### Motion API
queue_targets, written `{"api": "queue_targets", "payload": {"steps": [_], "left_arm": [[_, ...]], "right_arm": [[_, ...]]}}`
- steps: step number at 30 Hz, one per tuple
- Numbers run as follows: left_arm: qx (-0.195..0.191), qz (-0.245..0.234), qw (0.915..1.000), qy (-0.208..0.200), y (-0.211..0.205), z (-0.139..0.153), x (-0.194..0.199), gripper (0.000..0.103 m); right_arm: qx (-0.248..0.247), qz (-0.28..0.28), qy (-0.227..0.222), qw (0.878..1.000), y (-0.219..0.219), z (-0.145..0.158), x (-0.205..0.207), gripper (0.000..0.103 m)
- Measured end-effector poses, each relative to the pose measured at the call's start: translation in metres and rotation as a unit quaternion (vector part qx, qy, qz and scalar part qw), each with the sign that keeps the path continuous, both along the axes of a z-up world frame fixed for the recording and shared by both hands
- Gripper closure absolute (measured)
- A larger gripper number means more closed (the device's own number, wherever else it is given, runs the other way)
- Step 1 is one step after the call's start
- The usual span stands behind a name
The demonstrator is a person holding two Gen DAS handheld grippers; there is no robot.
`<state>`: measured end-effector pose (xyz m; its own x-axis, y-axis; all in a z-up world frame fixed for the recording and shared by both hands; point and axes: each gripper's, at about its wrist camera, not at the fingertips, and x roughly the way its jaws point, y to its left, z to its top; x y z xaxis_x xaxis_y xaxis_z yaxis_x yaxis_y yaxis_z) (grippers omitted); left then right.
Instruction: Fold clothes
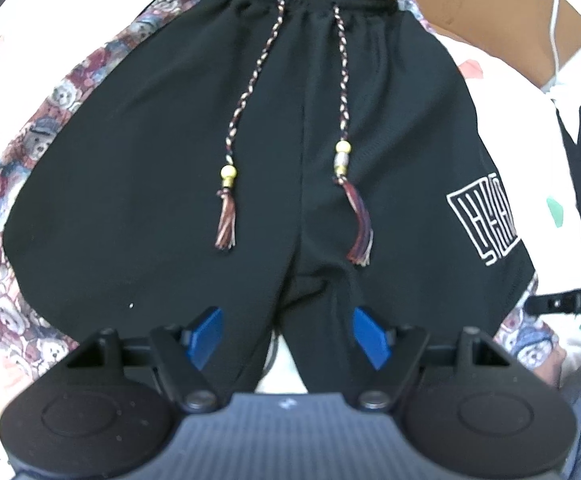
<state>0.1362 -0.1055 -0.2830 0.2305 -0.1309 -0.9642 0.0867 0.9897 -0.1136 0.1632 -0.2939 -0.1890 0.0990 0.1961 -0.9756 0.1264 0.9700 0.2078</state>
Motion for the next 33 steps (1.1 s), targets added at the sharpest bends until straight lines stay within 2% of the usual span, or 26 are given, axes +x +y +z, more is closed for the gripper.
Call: {"api": "queue_targets", "payload": {"steps": [5,8,11,14,16,20,22,23,24,29,33], "left_arm": [[-0.012,0.006,0.9999,-0.009,0.007,0.008,0.0,0.028],[-0.02,0.014,0.9996,-0.013,0.016,0.01,0.0,0.028],[-0.024,0.022,0.9994,-0.015,0.025,0.009,-0.002,0.028],[-0.029,0.032,0.9989,-0.016,0.035,0.009,-0.005,0.028],[-0.032,0.034,0.9988,-0.014,0.04,0.008,-0.007,0.028],[-0.031,0.041,0.9986,-0.01,0.055,0.019,-0.008,0.028],[-0.029,0.044,0.9986,-0.01,0.056,0.019,-0.006,0.028],[-0.03,0.042,0.9986,-0.011,0.055,0.018,-0.006,0.028],[-0.031,0.041,0.9986,-0.012,0.053,0.018,-0.005,0.028],[-0.035,0.02,0.9989,-0.022,0.032,0.022,-0.004,0.028],[-0.04,0.001,0.9989,-0.023,0.007,0.022,-0.004,0.028]], "right_arm": [[0.025,0.027,-0.014,0.999,0.048,0.017,0.019,0.102],[0.028,0.041,-0.014,0.999,0.055,0.017,0.021,0.102],[0.032,0.052,-0.011,0.998,0.069,-0.011,0.029,0.102],[0.03,0.064,-0.008,0.997,0.084,-0.02,0.034,0.102],[0.031,0.06,-0.005,0.998,0.09,-0.025,0.029,0.099],[0.071,0.065,0.001,0.995,0.101,-0.032,0.03,0.09],[0.092,0.069,-0.006,0.993,0.1,-0.031,0.034,0.079],[0.098,0.063,-0.012,0.993,0.095,-0.029,0.036,0.069],[0.098,0.06,-0.015,0.993,0.091,-0.029,0.037,0.067],[0.076,0.023,-0.042,0.996,0.05,-0.018,0.042,0.067],[0.056,-0.006,-0.042,0.998,0.029,-0.024,0.041,0.067]]}}
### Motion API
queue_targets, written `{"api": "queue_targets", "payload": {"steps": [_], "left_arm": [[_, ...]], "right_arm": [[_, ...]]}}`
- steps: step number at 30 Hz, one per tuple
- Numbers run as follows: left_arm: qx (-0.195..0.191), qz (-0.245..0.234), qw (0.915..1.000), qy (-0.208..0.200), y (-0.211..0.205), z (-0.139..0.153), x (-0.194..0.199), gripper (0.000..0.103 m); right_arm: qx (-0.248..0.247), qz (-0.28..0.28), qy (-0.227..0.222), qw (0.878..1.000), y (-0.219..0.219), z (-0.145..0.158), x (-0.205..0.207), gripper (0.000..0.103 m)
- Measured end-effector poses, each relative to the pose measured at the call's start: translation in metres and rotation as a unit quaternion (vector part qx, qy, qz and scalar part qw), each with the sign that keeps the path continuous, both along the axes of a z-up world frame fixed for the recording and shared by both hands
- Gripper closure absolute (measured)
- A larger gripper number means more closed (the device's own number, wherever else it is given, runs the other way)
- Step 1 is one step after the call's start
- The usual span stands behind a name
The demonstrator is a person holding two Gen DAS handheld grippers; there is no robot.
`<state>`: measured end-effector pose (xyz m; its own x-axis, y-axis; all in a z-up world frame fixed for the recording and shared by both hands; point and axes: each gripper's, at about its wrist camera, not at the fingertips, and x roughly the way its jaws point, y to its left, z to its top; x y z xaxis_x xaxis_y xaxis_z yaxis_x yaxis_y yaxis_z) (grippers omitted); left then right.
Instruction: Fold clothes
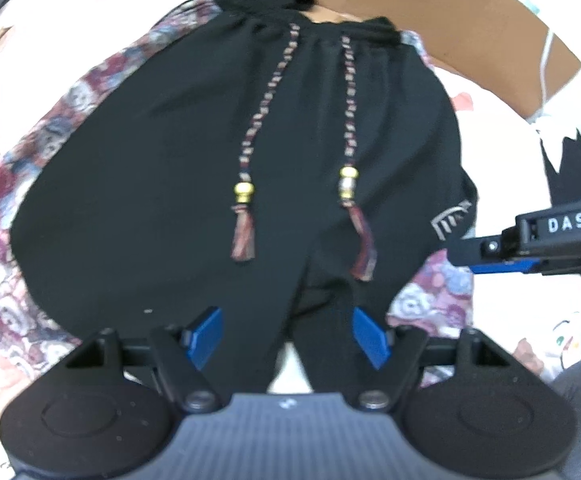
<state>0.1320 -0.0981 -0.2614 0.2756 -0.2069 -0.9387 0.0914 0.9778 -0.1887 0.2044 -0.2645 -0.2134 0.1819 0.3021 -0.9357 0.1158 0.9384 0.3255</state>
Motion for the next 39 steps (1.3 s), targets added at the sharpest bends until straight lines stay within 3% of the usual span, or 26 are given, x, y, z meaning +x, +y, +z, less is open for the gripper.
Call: {"api": "queue_targets", "payload": {"steps": [3,15,19,20,22,23,24,27,39], "left_arm": [[-0.002,-0.012,0.9999,0.001,-0.015,-0.002,-0.001,0.028],[0.017,-0.038,0.9989,0.021,-0.052,-0.032,-0.003,0.03],[0.022,-0.046,0.9975,0.049,-0.063,-0.051,-0.003,0.033],[0.024,-0.049,0.9972,0.051,-0.065,-0.054,-0.003,0.037],[0.032,-0.055,0.9966,0.053,-0.069,-0.057,-0.003,0.058],[0.037,-0.057,0.9962,0.054,-0.07,-0.059,-0.003,0.083],[0.037,-0.057,0.9962,0.053,-0.069,-0.058,-0.003,0.092],[0.035,-0.059,0.9965,0.049,-0.064,-0.056,-0.002,0.097],[0.038,-0.014,0.999,0.019,-0.008,-0.04,0.0,0.098]], "right_arm": [[-0.013,-0.022,0.02,0.999,-0.025,-0.01,-0.01,0.067],[0.005,-0.051,0.069,0.996,-0.039,-0.067,-0.039,0.067],[0.016,-0.054,0.07,0.996,-0.039,-0.074,-0.041,0.067],[0.017,-0.053,0.069,0.996,-0.039,-0.074,-0.041,0.067],[0.02,-0.054,0.067,0.996,-0.039,-0.075,-0.04,0.067],[0.023,-0.057,0.068,0.996,-0.04,-0.075,-0.04,0.067],[0.027,-0.059,0.067,0.996,-0.041,-0.075,-0.04,0.067],[0.032,-0.061,0.063,0.996,-0.044,-0.075,-0.04,0.067],[0.029,-0.076,0.053,0.995,-0.05,-0.073,-0.033,0.067]]}}
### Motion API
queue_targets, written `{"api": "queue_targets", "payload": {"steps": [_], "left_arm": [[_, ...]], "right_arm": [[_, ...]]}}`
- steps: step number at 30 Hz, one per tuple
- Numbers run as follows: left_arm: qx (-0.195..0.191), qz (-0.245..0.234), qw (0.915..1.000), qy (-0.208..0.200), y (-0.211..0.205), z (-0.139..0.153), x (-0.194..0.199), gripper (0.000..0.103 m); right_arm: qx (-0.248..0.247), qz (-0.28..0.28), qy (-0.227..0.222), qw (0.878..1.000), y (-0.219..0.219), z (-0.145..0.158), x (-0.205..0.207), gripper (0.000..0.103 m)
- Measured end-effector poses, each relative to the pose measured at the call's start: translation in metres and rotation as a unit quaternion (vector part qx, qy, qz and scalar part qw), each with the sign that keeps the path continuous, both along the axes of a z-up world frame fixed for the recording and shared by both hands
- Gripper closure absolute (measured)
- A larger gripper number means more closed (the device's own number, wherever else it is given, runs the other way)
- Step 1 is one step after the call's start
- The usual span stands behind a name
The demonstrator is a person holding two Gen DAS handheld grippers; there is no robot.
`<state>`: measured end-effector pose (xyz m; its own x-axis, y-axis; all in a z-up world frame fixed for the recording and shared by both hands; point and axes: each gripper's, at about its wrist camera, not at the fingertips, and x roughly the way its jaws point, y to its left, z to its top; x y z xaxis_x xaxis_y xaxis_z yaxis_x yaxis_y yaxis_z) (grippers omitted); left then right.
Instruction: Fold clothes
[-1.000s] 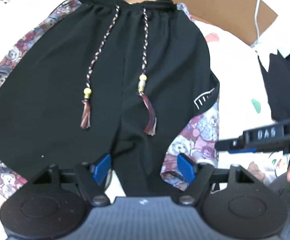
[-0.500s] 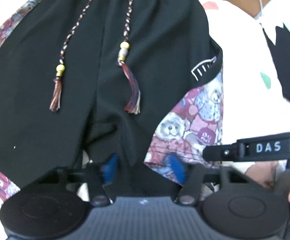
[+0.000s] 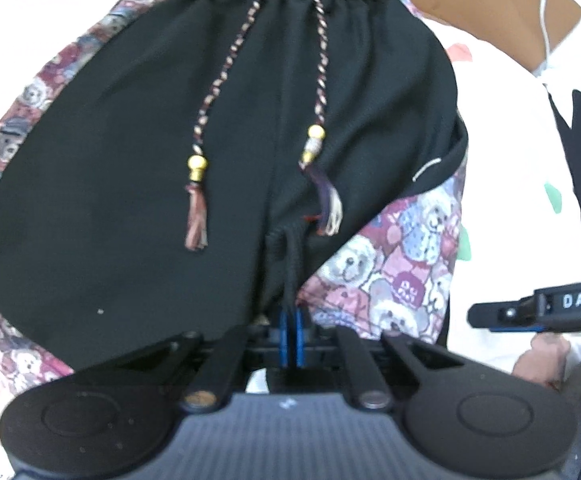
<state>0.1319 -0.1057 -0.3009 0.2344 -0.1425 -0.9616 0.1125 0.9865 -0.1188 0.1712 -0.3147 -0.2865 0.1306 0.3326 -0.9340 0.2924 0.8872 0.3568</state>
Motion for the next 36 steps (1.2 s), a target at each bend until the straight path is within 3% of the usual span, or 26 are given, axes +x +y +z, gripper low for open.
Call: {"api": "queue_targets", "payload": {"steps": [15,23,25,30,32,36], "left_arm": [[-0.025,0.025,0.9994,0.004,0.03,-0.017,-0.001,0.098],[-0.028,0.031,0.9991,0.01,0.038,-0.033,-0.005,0.098],[-0.03,0.032,0.999,0.012,0.041,-0.037,-0.006,0.098],[-0.031,0.028,0.999,0.016,0.044,-0.044,-0.008,0.097],[-0.031,0.026,0.999,0.017,0.045,-0.046,-0.01,0.096],[-0.031,0.019,0.9991,0.023,0.044,-0.046,-0.013,0.082]], "right_arm": [[0.05,0.003,-0.008,0.999,0.038,-0.009,0.001,0.067],[0.044,-0.002,-0.012,0.999,0.056,-0.023,0.0,0.069],[0.041,-0.003,-0.011,0.999,0.058,-0.025,0.0,0.072],[0.034,0.003,-0.009,0.999,0.062,-0.033,0.001,0.093],[0.033,0.012,-0.01,0.999,0.063,-0.032,0.002,0.095],[0.031,0.024,-0.008,0.999,0.059,-0.025,0.004,0.096]]}}
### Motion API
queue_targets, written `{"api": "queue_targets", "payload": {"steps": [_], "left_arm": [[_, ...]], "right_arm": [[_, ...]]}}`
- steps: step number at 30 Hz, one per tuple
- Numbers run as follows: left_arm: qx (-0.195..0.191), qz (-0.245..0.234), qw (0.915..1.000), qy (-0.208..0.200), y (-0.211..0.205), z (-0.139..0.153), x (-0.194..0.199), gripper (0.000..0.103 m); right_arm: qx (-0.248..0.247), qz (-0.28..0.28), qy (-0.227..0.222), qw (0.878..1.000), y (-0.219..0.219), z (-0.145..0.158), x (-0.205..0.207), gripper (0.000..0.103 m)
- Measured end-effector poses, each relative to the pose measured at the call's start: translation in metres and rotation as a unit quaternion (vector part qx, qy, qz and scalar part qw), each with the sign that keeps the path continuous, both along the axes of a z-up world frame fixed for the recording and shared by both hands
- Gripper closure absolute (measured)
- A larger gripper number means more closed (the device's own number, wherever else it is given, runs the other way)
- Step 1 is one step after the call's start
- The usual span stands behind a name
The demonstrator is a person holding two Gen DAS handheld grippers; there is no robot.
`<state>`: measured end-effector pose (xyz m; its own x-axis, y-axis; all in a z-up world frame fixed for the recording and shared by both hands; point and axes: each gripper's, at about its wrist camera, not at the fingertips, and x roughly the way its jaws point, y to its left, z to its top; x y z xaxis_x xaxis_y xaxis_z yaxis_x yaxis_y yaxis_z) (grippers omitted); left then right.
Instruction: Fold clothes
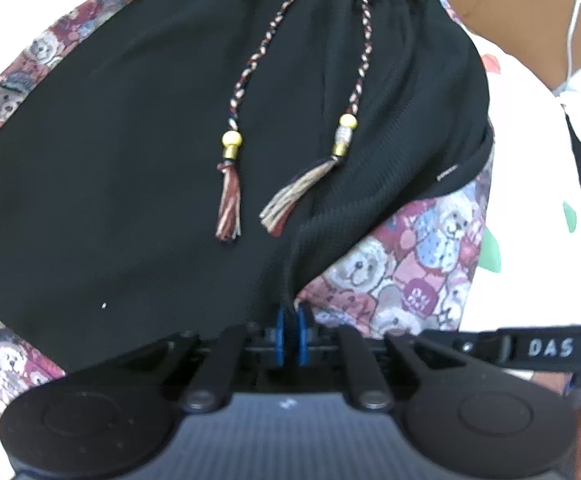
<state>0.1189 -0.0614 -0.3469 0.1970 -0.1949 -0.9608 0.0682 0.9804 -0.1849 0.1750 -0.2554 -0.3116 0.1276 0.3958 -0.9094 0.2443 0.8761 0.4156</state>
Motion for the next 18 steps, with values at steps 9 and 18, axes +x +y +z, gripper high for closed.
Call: {"api": "queue_targets", "payload": {"steps": [9,18], "left_arm": [[0.024,-0.006,0.9996,-0.011,-0.007,0.022,-0.015,0.044],[0.037,-0.009,0.9992,-0.016,-0.004,0.03,-0.049,0.042]], "right_arm": [[-0.047,0.008,-0.001,0.999,-0.042,0.036,-0.005,0.096],[-0.1,0.016,-0.013,0.995,-0.094,0.069,-0.018,0.101]]}}
